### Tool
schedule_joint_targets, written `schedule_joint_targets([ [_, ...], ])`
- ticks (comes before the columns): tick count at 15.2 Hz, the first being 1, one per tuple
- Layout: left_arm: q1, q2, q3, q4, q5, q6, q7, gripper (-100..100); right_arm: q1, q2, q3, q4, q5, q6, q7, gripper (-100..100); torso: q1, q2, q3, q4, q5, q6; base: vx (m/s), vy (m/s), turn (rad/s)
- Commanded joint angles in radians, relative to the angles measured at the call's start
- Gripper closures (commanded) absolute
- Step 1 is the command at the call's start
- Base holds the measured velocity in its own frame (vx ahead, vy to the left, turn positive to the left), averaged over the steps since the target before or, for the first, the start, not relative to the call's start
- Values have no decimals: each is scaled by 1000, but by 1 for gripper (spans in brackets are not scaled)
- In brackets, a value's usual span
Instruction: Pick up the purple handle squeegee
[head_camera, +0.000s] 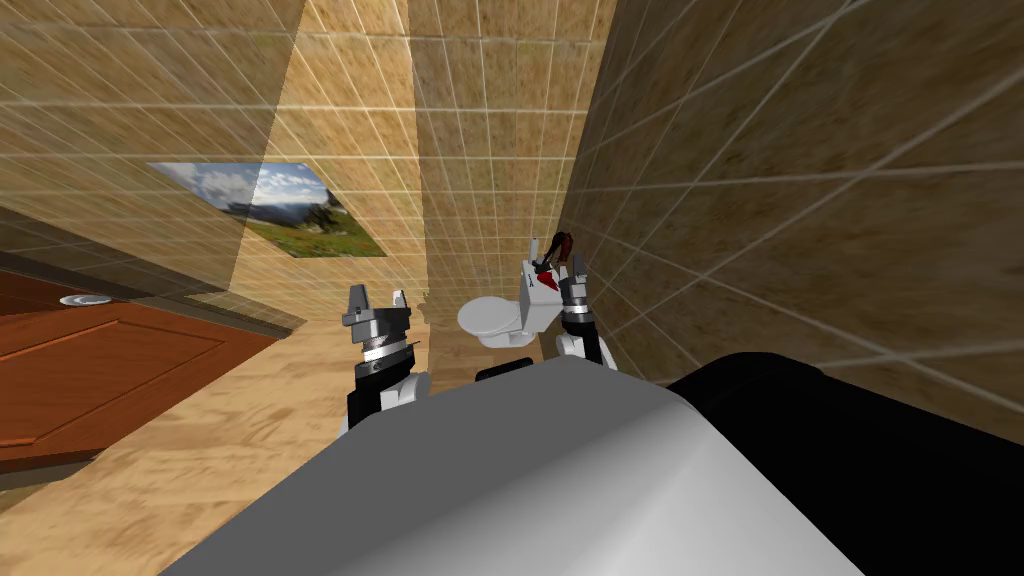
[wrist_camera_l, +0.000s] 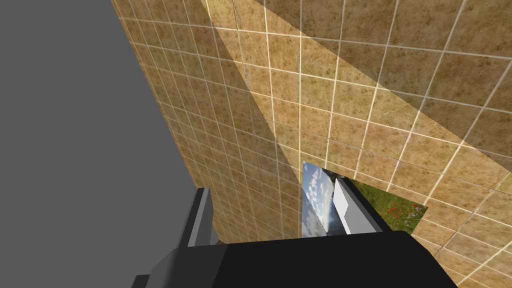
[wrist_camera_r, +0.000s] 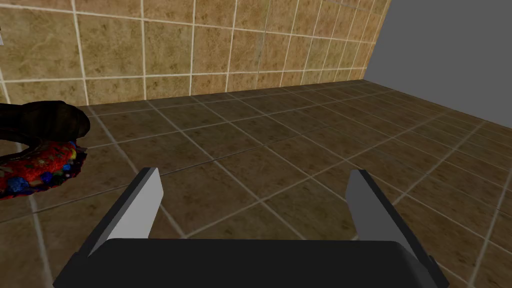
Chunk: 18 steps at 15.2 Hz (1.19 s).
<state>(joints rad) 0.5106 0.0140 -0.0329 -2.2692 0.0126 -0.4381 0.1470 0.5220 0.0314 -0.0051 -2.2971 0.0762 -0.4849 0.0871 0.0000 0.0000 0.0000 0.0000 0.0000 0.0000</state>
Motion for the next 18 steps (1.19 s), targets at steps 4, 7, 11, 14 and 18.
schedule_joint_targets([
  [4,0,0,0,0,0,0,0,0,-19,-83,15,10,-16,29,-31,-100,0,0,0,0,0,0,0,2,-55],
  [7,0,0,0,0,0,0,0,0,-48,-139,37,25,-40,74,-76,-100,0,0,0,0,0,0,3,6,-97],
  [11,0,0,0,0,0,0,0,0,-111,-194,83,60,-95,162,-164,-100,1,-1,-1,0,0,0,7,12,-142],
  [14,0,0,0,0,0,0,0,0,-137,-207,101,75,-118,215,-218,-100,1,-1,-1,0,0,0,11,13,-99],
  [18,0,0,0,0,0,0,0,0,-196,-228,138,108,-170,292,-298,-100,1,-1,-1,0,0,0,11,10,-100],
])
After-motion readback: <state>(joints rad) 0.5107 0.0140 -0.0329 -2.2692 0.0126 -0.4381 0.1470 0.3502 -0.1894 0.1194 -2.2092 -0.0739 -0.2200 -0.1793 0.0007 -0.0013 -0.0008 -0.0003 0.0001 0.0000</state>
